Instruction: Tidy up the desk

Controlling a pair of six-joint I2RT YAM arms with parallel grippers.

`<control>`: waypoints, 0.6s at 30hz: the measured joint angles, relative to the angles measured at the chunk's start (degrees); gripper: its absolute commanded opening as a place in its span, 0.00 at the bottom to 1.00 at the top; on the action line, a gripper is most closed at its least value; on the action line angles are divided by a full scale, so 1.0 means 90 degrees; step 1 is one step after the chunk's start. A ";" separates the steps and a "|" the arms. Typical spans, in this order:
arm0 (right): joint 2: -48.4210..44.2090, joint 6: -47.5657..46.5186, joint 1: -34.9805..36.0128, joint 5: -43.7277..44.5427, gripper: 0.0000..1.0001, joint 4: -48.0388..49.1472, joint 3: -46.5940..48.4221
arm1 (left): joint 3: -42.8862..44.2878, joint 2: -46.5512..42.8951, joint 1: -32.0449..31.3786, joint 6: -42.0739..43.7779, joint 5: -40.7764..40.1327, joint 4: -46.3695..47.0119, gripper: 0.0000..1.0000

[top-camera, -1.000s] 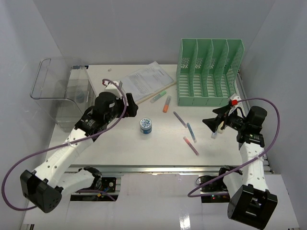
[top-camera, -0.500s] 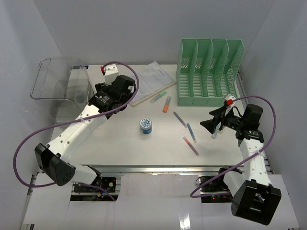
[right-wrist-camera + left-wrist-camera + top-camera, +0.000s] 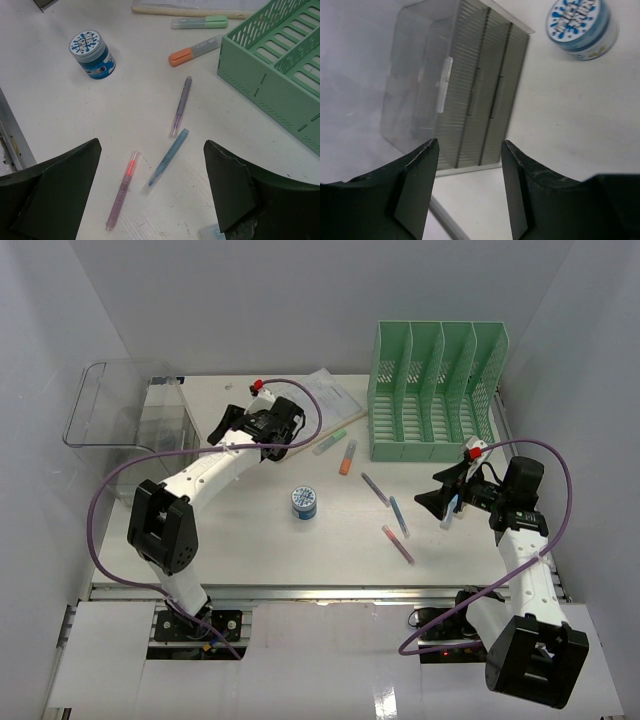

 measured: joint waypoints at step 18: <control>0.0039 0.0001 0.0031 0.0182 0.90 0.0000 0.0000 | 0.0163 0.0853 0.1165 0.1605 -0.0337 0.1077 0.55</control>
